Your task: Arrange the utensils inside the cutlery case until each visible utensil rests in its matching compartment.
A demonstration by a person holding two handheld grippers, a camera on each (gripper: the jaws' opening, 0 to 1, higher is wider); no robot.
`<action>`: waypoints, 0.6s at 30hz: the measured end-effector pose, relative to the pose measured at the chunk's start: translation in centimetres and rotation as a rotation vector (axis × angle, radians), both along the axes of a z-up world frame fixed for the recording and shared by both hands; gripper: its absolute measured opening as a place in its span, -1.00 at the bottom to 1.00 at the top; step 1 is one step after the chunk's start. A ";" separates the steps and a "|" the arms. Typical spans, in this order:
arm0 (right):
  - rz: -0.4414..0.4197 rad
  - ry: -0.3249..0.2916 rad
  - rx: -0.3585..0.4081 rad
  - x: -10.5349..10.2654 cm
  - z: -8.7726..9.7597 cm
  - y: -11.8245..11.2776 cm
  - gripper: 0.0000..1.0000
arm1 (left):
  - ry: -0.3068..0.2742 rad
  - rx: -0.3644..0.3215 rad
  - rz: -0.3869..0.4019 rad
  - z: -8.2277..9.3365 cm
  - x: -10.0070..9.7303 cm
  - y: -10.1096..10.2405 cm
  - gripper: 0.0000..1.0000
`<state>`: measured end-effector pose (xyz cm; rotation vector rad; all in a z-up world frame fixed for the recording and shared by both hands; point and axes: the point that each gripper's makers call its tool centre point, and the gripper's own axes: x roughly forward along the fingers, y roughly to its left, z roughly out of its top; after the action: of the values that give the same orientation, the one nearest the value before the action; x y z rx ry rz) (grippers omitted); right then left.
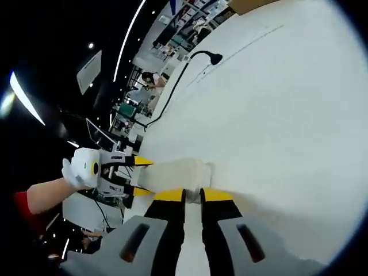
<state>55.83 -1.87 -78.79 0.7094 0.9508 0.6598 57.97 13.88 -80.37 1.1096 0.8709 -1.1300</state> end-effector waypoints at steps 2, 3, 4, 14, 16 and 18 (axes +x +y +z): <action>-0.040 0.042 0.034 0.1 0.0 -0.1 -0.86 | 0.001 -0.004 0.007 0.0 0.0 0.0 -0.19; -0.043 0.048 0.039 0.1 -0.2 -0.1 -0.85 | -0.003 0.001 0.003 0.0 -0.1 0.0 -0.19; -0.048 0.057 0.045 0.1 -0.3 -0.1 -0.83 | -0.009 0.005 -0.001 -0.1 -0.1 -0.1 -0.19; -0.103 0.118 0.042 0.8 -0.7 0.3 -0.70 | -0.024 -0.010 -0.007 -0.1 0.0 0.0 -0.20; -0.095 0.128 0.034 0.1 -0.8 1.2 -0.66 | -0.022 -0.017 -0.003 -0.2 0.0 -0.1 -0.21; -0.096 0.113 0.035 0.0 -0.7 1.0 -0.67 | -0.020 -0.030 0.005 -0.2 0.1 0.0 -0.21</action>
<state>55.79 -0.92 -79.45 0.8249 1.0043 0.5574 58.05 13.88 -80.57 1.0915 0.8379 -1.1227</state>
